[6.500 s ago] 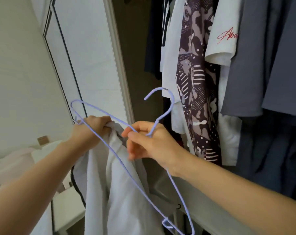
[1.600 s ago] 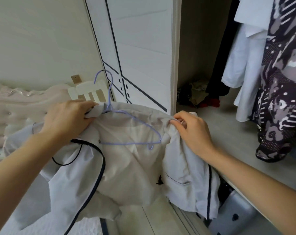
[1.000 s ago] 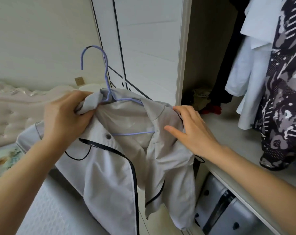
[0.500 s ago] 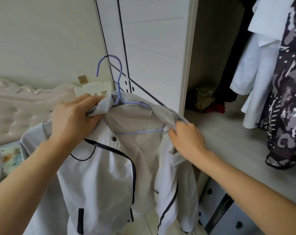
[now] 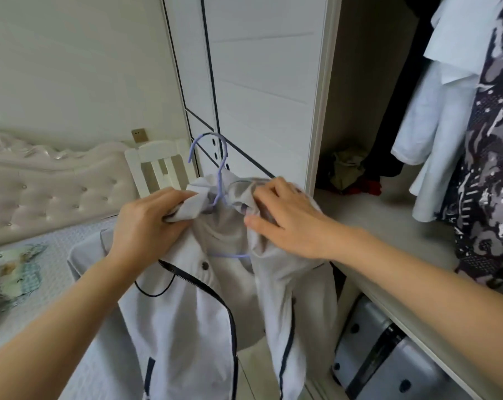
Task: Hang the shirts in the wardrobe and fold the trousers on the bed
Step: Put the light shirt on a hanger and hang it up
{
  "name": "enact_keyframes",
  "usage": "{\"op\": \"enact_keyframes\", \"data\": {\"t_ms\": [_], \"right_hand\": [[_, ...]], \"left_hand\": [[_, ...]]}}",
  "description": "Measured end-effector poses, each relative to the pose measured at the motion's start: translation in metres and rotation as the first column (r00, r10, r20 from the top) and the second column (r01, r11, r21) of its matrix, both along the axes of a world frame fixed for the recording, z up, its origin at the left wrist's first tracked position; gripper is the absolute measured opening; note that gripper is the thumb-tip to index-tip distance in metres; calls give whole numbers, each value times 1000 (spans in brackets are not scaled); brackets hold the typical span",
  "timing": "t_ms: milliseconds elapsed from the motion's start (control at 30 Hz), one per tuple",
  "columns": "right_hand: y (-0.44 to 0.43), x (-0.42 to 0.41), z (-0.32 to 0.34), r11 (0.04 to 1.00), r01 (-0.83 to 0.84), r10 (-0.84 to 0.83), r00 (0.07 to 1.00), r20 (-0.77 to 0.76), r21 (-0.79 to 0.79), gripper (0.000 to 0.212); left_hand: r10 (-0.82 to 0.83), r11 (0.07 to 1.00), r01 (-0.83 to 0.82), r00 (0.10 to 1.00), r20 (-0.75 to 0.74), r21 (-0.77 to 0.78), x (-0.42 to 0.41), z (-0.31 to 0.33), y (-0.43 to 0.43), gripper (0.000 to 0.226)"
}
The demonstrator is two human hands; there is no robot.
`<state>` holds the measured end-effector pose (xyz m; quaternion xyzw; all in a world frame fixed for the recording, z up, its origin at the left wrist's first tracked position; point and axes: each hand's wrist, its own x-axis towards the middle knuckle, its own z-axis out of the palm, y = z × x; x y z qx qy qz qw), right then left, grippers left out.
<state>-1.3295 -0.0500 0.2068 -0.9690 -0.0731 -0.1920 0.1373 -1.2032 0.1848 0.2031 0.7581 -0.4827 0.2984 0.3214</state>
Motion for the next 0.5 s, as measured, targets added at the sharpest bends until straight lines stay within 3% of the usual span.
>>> {"op": "enact_keyframes", "data": {"t_ms": [67,167,400,500], "right_hand": [[-9,-1,-15,998,-39,43,996,-83,42,29],[-18,2,-25,983,-44,56,997,-59,180,33],[-23,9,-53,930,-19,54,995,-86,366,23],[-32,6,-55,928,-2,20,999,-46,374,22]], "left_hand": [[-16,1000,16,1000,0,-13,3,-1,5,32],[-53,998,52,999,-7,-32,2,-4,5,31],[8,998,4,975,-222,55,1,0,0,44],[91,985,-90,996,1,149,10,-2,8,46]]}}
